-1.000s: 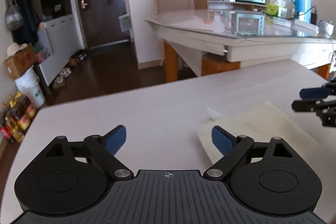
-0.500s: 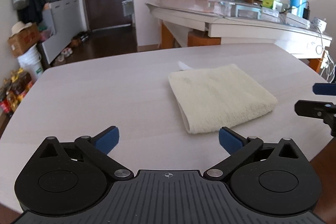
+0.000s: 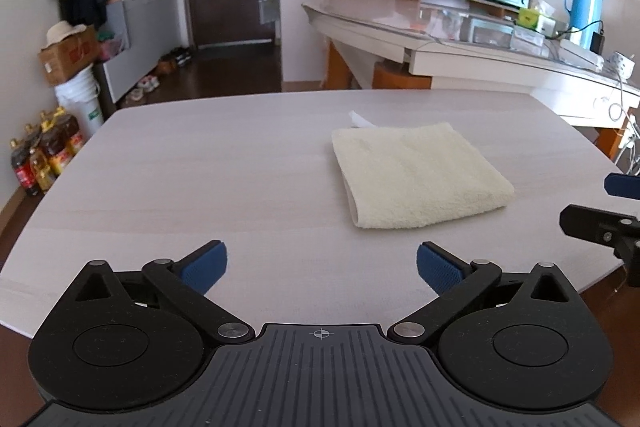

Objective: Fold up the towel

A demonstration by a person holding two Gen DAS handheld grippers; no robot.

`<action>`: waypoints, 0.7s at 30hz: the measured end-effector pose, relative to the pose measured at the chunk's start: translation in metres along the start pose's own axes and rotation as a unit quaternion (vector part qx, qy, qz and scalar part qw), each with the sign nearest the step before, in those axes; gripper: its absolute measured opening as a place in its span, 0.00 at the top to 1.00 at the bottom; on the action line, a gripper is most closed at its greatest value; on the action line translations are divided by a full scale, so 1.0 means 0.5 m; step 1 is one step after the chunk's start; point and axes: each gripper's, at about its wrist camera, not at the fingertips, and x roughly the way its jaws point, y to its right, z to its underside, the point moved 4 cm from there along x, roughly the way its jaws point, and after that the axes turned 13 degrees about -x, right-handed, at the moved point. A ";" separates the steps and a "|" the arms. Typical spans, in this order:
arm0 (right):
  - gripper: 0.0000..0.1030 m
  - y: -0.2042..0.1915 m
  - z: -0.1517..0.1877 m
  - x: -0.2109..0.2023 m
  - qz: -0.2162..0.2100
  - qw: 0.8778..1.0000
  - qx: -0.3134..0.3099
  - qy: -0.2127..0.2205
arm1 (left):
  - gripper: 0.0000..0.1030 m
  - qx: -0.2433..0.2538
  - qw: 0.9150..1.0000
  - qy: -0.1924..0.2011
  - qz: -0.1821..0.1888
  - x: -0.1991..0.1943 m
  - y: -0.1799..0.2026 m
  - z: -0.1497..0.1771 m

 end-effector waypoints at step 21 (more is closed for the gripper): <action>0.06 -0.021 0.018 -0.017 -0.001 1.000 -0.001 0.000 | 0.00 -0.015 1.000 0.003 0.021 0.016 0.010 -0.015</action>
